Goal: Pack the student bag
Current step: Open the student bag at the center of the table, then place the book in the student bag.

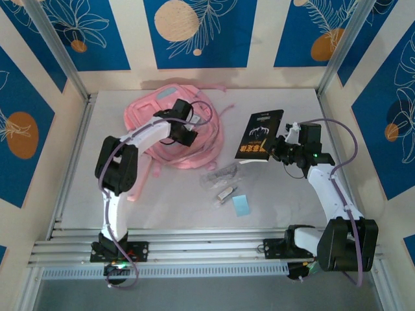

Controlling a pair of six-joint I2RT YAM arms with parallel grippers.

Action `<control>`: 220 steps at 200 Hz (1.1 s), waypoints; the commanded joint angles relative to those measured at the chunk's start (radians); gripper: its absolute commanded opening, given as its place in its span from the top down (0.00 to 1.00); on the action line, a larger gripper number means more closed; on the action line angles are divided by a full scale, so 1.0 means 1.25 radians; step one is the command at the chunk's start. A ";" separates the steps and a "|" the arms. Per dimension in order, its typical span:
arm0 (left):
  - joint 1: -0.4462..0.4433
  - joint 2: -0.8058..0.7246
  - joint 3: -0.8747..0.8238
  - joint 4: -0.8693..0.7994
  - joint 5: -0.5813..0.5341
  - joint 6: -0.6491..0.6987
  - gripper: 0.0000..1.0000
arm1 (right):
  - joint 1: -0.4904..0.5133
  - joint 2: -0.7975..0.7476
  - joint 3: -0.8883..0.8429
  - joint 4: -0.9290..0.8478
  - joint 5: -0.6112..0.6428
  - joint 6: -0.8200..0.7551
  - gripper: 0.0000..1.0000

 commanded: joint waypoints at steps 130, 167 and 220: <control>0.080 -0.077 0.313 -0.185 0.199 -0.057 1.00 | 0.277 0.321 0.169 0.264 -0.318 -0.006 1.00; 0.084 -0.093 0.287 -0.160 0.212 -0.068 1.00 | 0.315 0.467 0.241 0.332 -0.372 0.055 1.00; 0.084 -0.144 0.218 -0.127 0.230 -0.077 1.00 | 0.306 0.689 0.404 0.250 -0.370 0.022 1.00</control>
